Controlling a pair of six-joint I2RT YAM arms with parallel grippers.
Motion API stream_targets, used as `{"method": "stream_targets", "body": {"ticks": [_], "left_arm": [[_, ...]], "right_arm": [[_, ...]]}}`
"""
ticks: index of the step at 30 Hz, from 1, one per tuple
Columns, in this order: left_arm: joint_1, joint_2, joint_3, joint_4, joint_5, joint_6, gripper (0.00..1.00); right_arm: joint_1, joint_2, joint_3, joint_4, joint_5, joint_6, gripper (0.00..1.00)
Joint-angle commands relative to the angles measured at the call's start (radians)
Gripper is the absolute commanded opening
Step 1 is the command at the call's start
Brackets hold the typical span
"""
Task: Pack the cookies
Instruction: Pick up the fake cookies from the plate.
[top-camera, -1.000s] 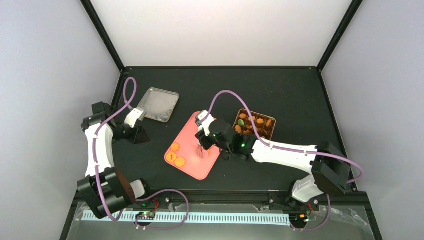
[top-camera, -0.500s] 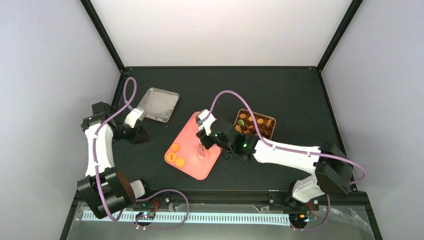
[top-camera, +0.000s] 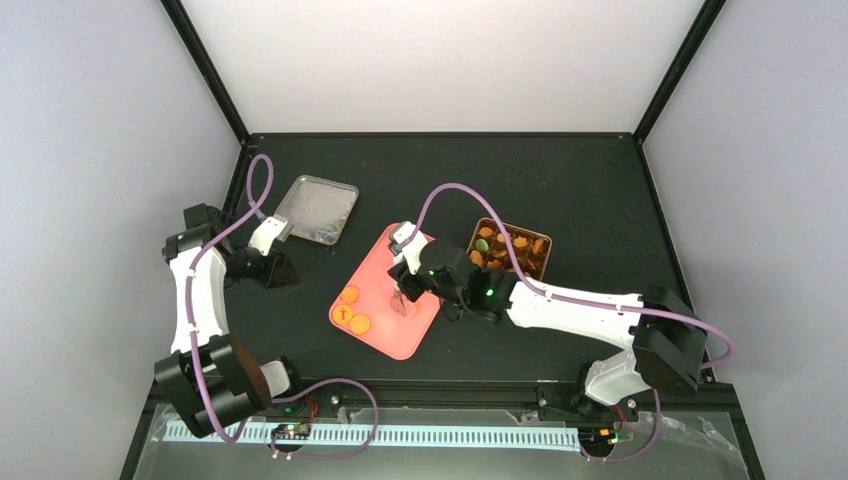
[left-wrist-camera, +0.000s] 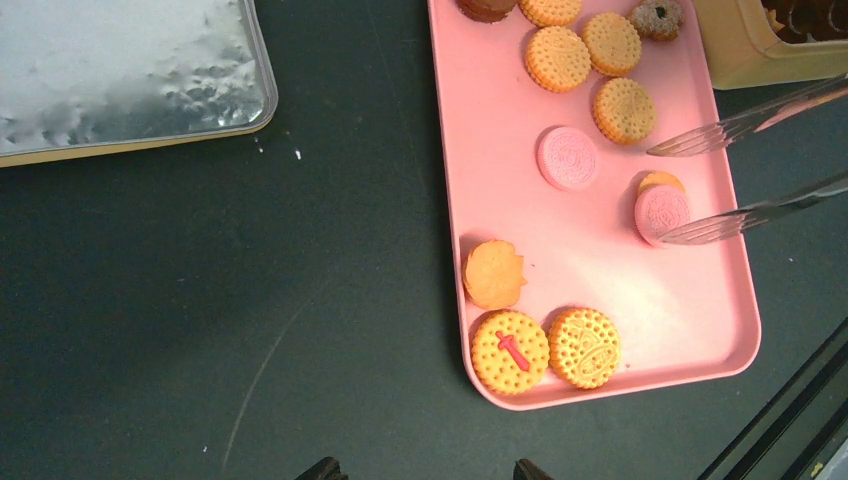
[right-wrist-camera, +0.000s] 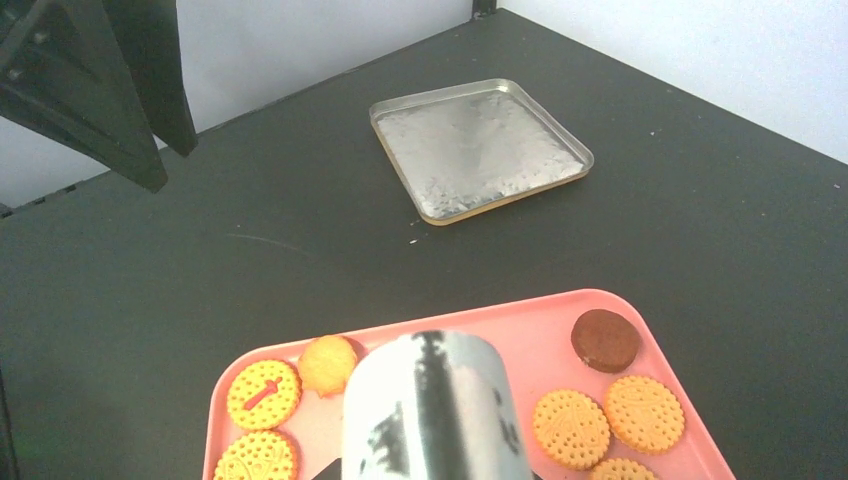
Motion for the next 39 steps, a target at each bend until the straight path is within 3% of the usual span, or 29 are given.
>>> {"method": "stream_targets", "body": {"ticks": [1,29,39], "left_arm": [[0.010,0.001,0.023,-0.015,0.007,0.021,0.45],[0.009,-0.002,0.045,-0.028,0.013,0.017,0.45],[0.010,-0.003,0.047,-0.028,0.011,0.017,0.45]], "right_arm": [[0.005,0.016,0.023,0.031,0.009,-0.008,0.38],[0.046,0.058,-0.001,0.004,0.037,-0.038,0.36],[0.045,0.044,0.000,0.006,0.057,-0.026,0.22]]}}
